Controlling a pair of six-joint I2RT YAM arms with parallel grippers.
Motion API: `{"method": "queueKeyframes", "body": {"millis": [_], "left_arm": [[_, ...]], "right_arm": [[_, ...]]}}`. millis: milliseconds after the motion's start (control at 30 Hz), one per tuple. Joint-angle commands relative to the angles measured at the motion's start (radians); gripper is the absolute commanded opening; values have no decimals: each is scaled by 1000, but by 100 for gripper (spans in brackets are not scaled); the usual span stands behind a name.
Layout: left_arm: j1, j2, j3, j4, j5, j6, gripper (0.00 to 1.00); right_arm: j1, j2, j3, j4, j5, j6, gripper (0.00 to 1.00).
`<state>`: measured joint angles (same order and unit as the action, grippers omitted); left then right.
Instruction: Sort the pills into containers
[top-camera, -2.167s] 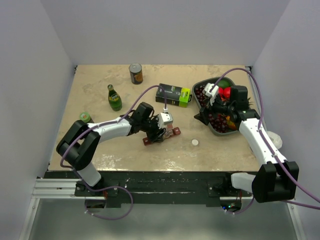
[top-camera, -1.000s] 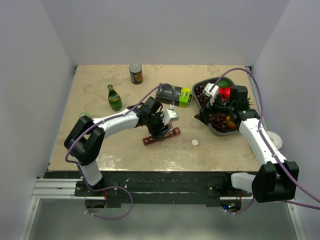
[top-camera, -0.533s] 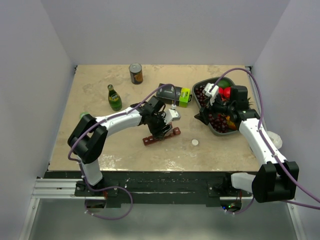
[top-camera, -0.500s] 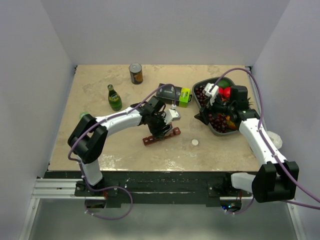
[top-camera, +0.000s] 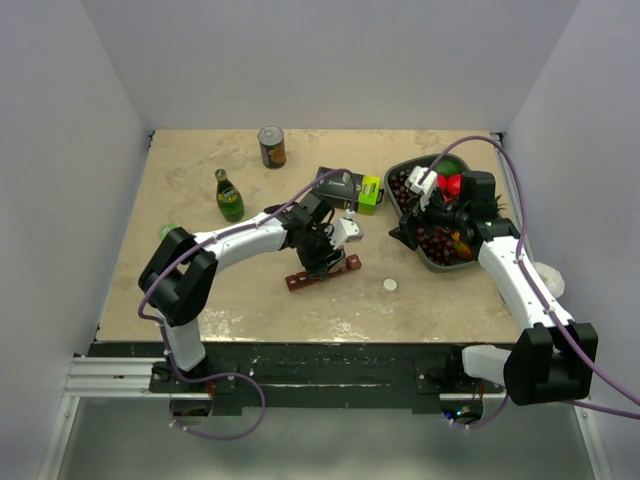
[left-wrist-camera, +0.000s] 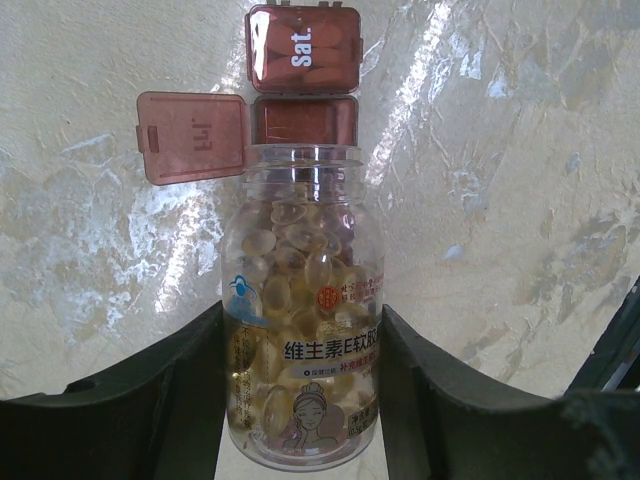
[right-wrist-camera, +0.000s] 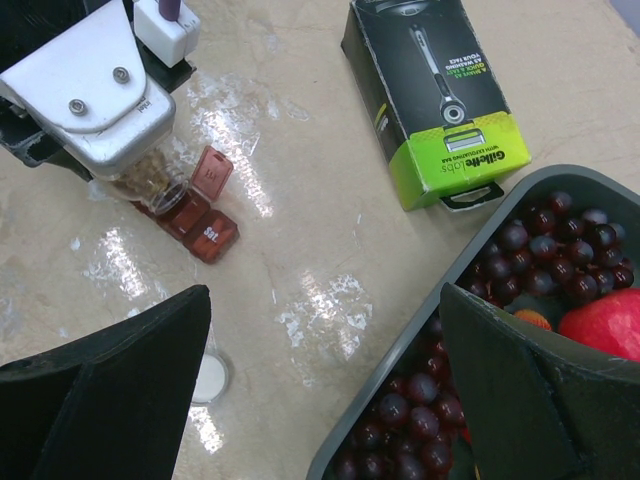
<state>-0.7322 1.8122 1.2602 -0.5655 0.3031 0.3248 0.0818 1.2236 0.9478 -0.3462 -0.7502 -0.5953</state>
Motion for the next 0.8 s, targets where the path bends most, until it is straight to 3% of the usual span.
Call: {"method": "queueKeyframes", "body": {"millis": [0, 767], "left_arm": [[-10, 12, 53, -22, -19, -7, 0], [-32, 35, 103, -83, -81, 3, 0]], "right_arm": [[-7, -3, 34, 3, 3, -14, 99], [-7, -4, 32, 3, 8, -15, 99]]}}
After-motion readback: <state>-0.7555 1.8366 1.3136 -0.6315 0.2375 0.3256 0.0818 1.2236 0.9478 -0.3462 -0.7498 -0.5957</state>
